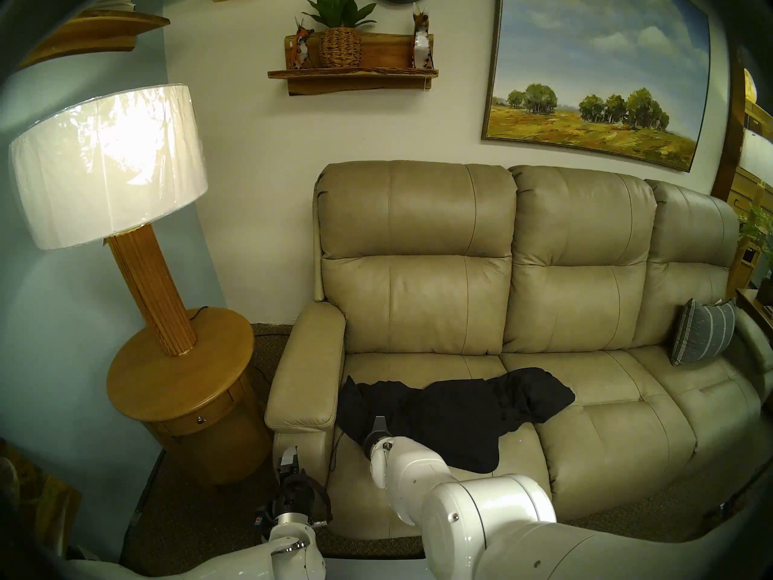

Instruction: Drape jacket on sofa arm

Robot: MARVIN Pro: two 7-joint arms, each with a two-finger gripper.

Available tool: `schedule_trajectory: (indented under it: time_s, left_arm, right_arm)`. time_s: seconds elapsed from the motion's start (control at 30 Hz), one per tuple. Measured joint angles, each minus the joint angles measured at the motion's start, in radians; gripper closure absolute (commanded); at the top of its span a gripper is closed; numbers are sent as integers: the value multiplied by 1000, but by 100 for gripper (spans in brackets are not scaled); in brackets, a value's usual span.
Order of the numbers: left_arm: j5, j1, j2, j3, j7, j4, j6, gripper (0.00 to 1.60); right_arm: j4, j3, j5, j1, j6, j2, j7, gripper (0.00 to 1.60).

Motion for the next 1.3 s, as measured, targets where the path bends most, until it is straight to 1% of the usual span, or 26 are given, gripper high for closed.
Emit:
schedule_trajectory:
  time_s: [0.03,0.07,0.6,1.3]
  left_arm:
    - [0,0,0,0,0,0,0,0]
    - [0,0,0,0,0,0,0,0]
    - [4,0,-1,-3,2,1,0,0]
    - [7,0,-3,-5,7,3,0,0]
  right_arm:
    - [-1,4,3,0,2,0,2,16]
    - [-1,8,6,1,4,0,4,0]
    - [-1,106,74,-27,51,6,44,0]
    - [2,172,111,-26,70,2,20,0]
